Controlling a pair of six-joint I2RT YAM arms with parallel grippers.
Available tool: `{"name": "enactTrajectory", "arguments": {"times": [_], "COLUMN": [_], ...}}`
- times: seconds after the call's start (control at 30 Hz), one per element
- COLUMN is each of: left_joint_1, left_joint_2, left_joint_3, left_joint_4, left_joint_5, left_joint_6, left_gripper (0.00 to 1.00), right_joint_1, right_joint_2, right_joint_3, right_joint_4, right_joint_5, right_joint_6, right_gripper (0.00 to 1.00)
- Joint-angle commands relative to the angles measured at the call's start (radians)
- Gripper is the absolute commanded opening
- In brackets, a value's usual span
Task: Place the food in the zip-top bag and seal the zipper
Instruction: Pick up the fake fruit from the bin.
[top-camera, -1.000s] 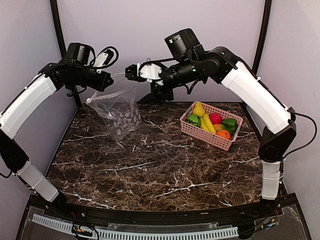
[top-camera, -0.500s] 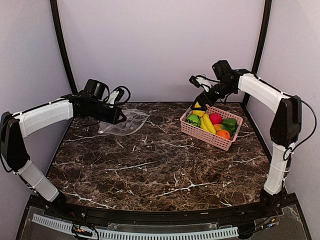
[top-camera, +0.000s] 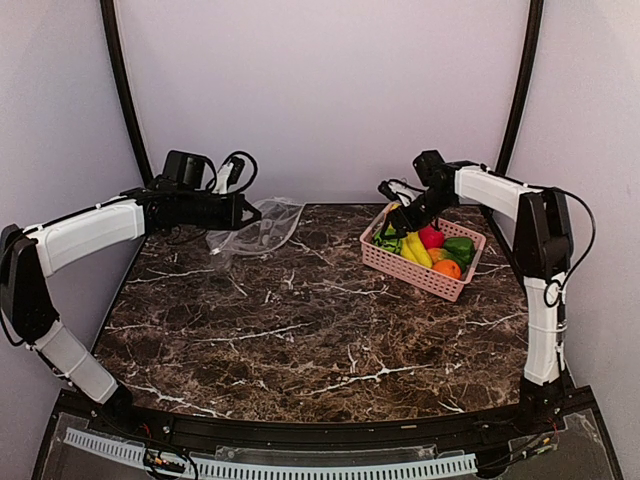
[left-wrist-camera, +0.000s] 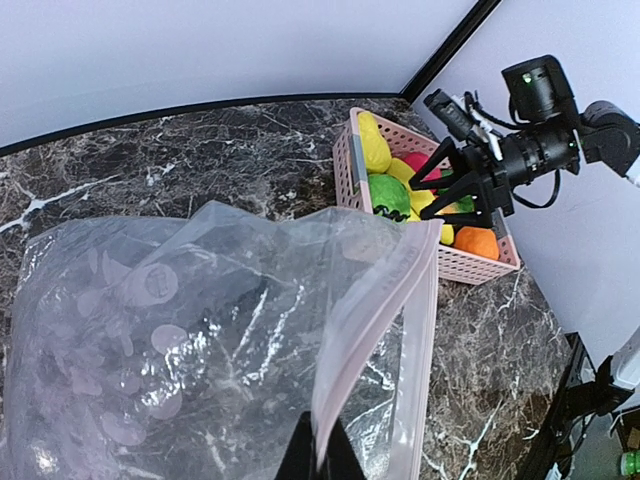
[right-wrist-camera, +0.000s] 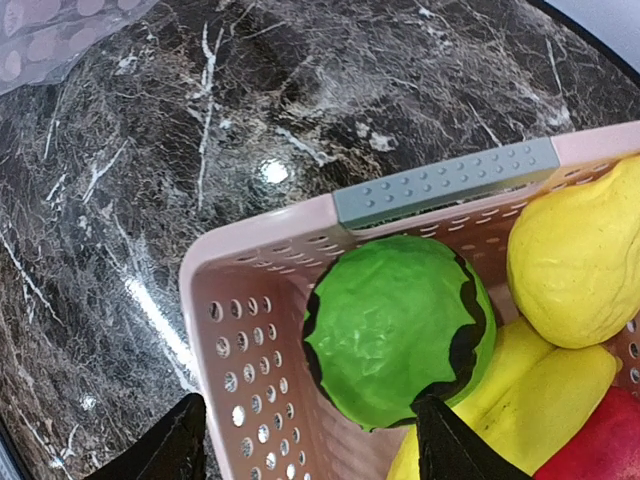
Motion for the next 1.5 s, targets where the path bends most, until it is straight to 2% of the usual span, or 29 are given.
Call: {"name": "enactTrajectory", "arguments": {"times": [0.0,0.4,0.73,0.83,0.93,1.03,1.27,1.47], "left_joint_1": [0.000,0.000,-0.002,-0.002,-0.003,-0.005,-0.009,-0.016], "left_joint_2": [-0.037,-0.013,-0.023,-0.024,-0.026,-0.025,-0.018,-0.009], "left_joint_3": [-0.028,-0.029,-0.034,-0.036,-0.038,-0.037,-0.038,-0.042], "left_joint_4": [0.074,0.097,0.105,0.108,0.109,0.115,0.135,0.166], "left_joint_5": [0.082,0.118,0.113,0.111,0.106,0.104,0.090,0.087], "left_joint_6": [-0.093,-0.118,-0.134,-0.137,-0.141,-0.145,-0.157,-0.185], "left_gripper": [0.01,0.01,0.01,0.01,0.01,0.01,0.01,0.01], "right_joint_1": [-0.010,-0.010,0.004,0.006,0.005,0.004,0.004,0.016], "right_joint_2": [0.037,0.120,0.185,0.180,0.142,0.069,-0.133,-0.287], "right_joint_3": [0.037,0.111,0.143,0.139,0.131,0.096,0.007,-0.032], "right_joint_4": [0.008,0.011,-0.018,-0.017,-0.015,-0.002,0.027,0.062], "right_joint_5": [0.019,0.065,0.112,0.109,0.111,0.123,0.117,-0.103], "right_joint_6": [0.052,0.105,0.114,0.118,0.113,0.102,0.075,0.032], "right_gripper": [0.70,0.79,0.80,0.71,0.57,0.49,0.44,0.44]}}
